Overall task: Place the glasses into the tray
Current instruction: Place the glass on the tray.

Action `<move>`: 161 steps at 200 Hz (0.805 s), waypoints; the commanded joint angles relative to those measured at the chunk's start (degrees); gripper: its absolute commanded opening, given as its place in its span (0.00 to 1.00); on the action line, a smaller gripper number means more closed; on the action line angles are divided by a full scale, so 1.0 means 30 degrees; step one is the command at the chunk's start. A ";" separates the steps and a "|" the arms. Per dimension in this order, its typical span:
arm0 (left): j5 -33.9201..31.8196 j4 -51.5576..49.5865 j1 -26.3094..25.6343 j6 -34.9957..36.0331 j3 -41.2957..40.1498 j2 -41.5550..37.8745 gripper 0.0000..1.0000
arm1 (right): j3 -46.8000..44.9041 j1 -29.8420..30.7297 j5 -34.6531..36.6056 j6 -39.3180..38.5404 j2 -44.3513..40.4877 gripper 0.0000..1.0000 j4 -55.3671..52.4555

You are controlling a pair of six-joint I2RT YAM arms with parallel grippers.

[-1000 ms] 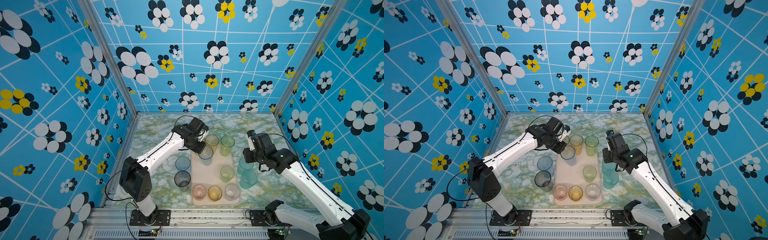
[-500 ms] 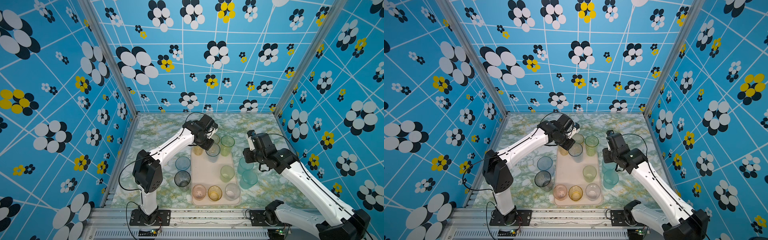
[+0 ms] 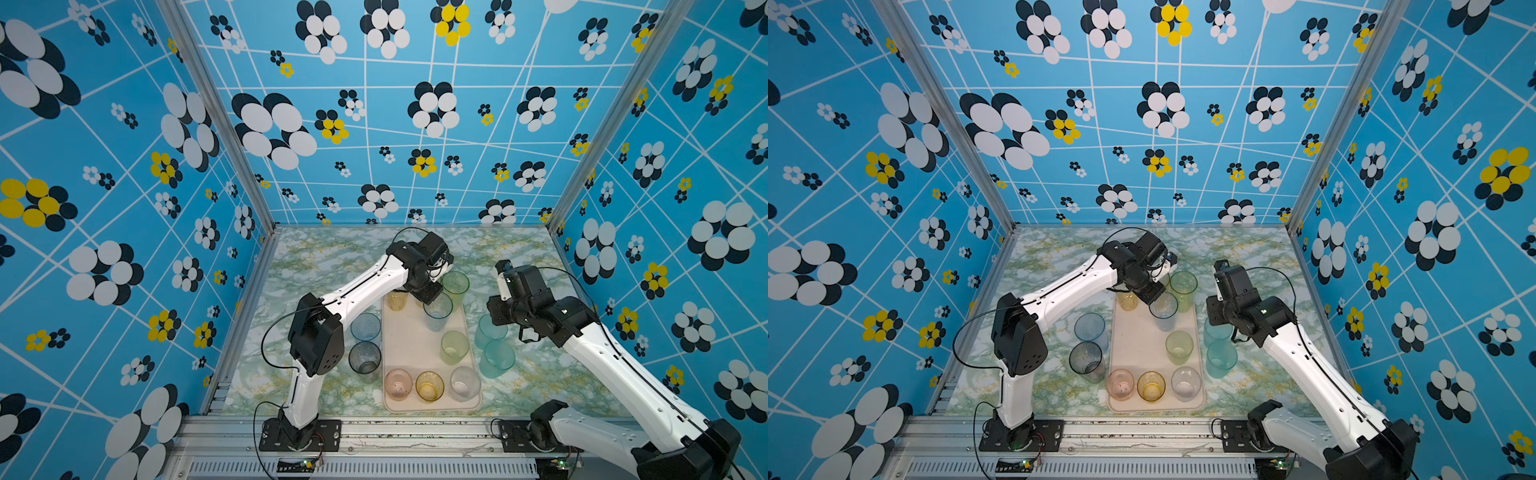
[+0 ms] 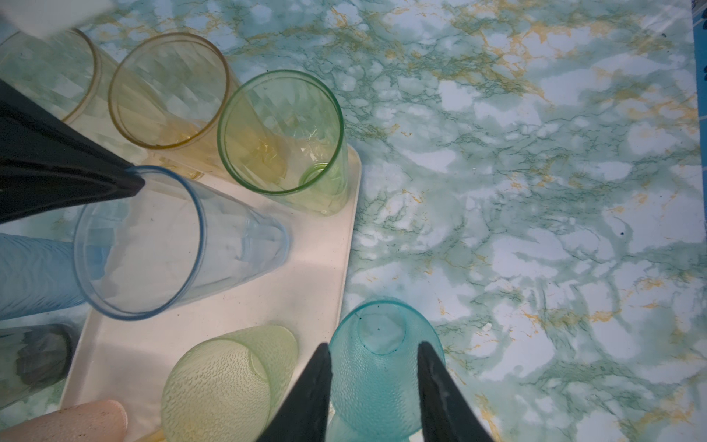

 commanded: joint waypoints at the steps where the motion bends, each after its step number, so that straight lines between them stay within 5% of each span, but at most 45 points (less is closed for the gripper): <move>1: -0.0011 -0.0551 -0.0275 0.0301 0.0884 0.0415 0.04 | -0.0361 -0.0134 0.0037 -0.0300 -0.0294 0.40 -0.0520; 161: -0.0269 -0.2059 -0.1071 0.0825 0.3760 0.2596 0.05 | -0.0654 -0.0495 0.0008 -0.0393 -0.0674 0.41 -0.0599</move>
